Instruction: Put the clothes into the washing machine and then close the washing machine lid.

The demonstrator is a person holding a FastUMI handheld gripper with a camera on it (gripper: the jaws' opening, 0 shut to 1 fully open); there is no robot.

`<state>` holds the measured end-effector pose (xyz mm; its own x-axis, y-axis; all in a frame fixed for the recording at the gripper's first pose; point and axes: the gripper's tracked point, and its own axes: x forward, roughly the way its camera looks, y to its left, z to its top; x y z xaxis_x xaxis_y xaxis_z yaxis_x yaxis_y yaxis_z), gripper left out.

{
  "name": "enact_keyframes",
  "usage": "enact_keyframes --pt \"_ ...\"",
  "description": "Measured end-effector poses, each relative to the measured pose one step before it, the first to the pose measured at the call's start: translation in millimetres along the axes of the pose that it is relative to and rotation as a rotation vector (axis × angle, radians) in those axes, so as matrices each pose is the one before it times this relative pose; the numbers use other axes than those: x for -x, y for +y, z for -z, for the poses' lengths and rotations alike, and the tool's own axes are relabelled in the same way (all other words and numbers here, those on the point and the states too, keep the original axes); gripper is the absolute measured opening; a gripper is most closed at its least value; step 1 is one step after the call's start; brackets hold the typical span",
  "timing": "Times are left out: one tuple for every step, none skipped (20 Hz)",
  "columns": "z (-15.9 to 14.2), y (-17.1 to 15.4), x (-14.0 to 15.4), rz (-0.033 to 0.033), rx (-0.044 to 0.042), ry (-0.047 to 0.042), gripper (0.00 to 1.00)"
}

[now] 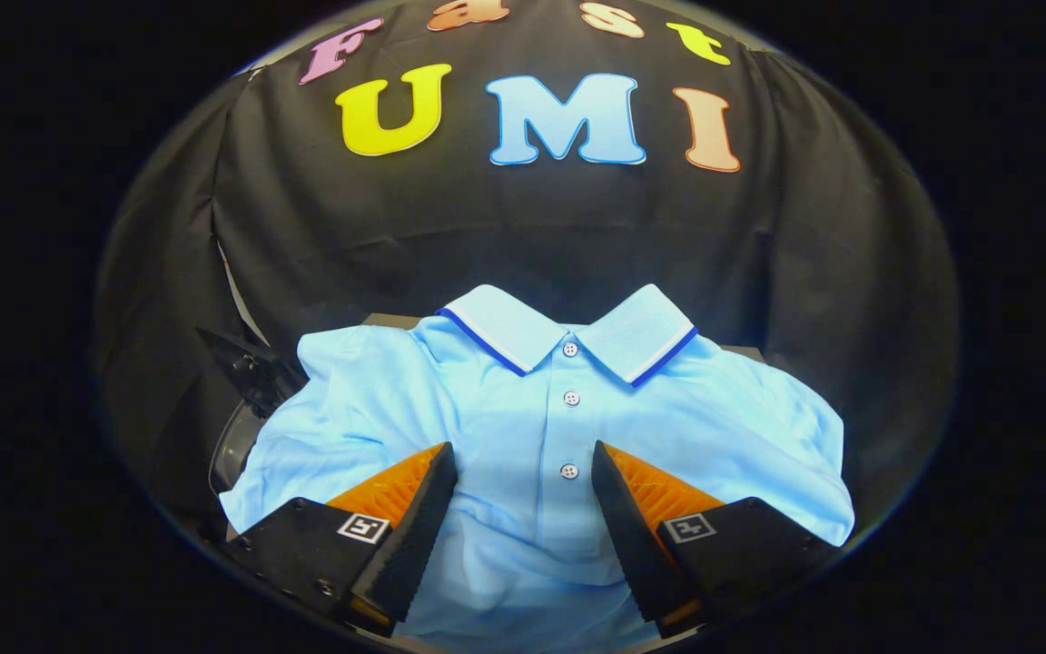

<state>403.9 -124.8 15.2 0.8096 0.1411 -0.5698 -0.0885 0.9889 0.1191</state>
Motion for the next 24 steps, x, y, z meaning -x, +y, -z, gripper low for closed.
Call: enact_keyframes --pt "-3.08 1.02 5.14 0.00043 -0.01111 -0.03487 0.48" --pt "2.92 0.25 -0.35 0.00350 -0.00134 -0.00080 0.24" --pt "-1.96 -1.17 3.19 0.00399 -0.00471 0.00216 0.24" --pt "3.56 0.38 -3.71 -0.00108 -0.00901 0.00456 0.24" --pt "0.78 0.70 -0.54 0.00130 -0.00365 0.01140 0.24" --pt "-0.97 0.32 0.53 0.00117 0.00094 0.00234 0.24" --pt "-4.01 -1.76 -1.60 0.00450 0.00071 -0.00883 0.24" --pt "1.50 0.93 2.25 0.00599 0.00223 -0.00360 0.02" --pt "-1.09 -0.56 -0.57 0.00652 0.00848 -0.00298 0.02" --pt "1.93 -0.08 0.80 0.00765 0.00395 -0.00612 0.02" --pt "-0.74 0.37 0.40 0.00544 0.00332 -0.00040 0.02" --pt "1.03 0.18 -0.02 0.00176 -0.00154 -0.00258 0.02" --pt "-0.77 -0.01 0.17 -0.00195 -0.00359 -0.00040 0.02" --pt "0.06 -0.14 0.51 -0.00238 -0.01210 -0.00050 0.02" --pt "-1.13 -0.21 1.01 -0.00290 -0.01787 0.00015 0.02" --pt "-1.02 0.43 1.40 -0.00329 -0.01632 -0.00469 0.02" --pt "-2.92 -0.16 2.07 -0.00380 -0.01015 -0.01077 0.02" --pt "-1.44 0.26 2.33 -0.00487 -0.00633 -0.01234 0.02" --pt "-3.62 0.97 3.79 -0.00727 -0.00733 -0.01428 0.02" --pt "-3.67 0.80 3.51 -0.00582 -0.00633 -0.01860 0.02" --pt "-5.87 0.70 4.92 -0.00544 -0.00441 -0.01703 0.02" --pt "-5.87 1.20 4.39 -0.00564 -0.00460 -0.01829 0.02" --pt "-8.01 0.99 4.46 -0.00606 -0.00592 -0.02219 0.02" --pt "-8.74 1.41 5.05 -0.00716 -0.00487 -0.01942 0.02"
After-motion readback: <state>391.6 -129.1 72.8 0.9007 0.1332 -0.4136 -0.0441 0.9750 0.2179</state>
